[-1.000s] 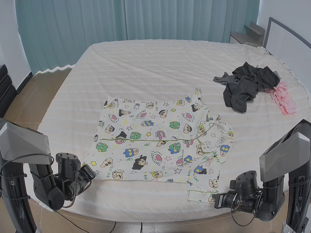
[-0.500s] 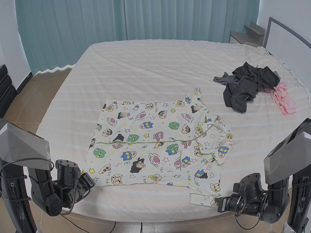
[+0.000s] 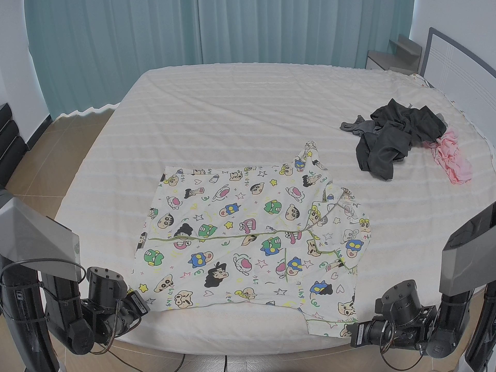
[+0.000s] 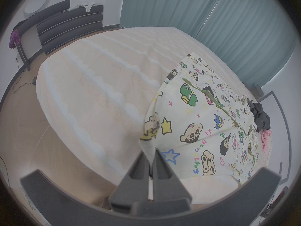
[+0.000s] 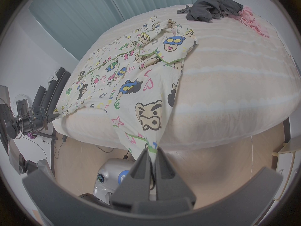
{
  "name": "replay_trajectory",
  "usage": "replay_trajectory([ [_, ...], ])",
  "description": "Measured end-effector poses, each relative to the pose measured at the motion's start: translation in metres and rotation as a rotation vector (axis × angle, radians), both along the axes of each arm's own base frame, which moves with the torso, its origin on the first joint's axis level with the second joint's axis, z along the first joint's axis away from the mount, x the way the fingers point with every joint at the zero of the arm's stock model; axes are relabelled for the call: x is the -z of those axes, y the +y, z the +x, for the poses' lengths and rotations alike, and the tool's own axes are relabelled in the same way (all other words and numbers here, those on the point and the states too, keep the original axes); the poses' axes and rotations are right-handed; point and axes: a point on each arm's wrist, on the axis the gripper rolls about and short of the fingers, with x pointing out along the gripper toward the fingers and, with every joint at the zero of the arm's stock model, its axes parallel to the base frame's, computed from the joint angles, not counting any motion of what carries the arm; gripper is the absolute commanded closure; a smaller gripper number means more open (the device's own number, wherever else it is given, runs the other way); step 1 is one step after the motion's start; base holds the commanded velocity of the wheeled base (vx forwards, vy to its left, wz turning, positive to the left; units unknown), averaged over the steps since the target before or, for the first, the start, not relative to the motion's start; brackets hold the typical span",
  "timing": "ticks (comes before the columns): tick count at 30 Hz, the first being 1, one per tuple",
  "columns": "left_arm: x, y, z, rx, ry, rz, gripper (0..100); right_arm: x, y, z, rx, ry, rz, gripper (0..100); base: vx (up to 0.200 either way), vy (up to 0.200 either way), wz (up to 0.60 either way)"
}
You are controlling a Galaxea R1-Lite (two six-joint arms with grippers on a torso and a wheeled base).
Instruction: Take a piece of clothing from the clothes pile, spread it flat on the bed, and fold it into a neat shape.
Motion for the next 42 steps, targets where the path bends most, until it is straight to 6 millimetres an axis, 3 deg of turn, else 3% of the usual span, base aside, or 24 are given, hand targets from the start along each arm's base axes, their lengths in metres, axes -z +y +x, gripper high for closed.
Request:
replay_trajectory([
  [31,-0.003,0.001,-0.03,0.038,0.17,0.049,100,-0.018,-0.001,-0.034,-0.052,0.127,-0.051,100,0.0,0.0,0.0],
  [42,-0.015,-0.002,-0.019,0.031,0.061,0.013,100,-0.036,0.005,-0.024,-0.046,-0.027,0.075,100,0.0,0.0,0.0],
])
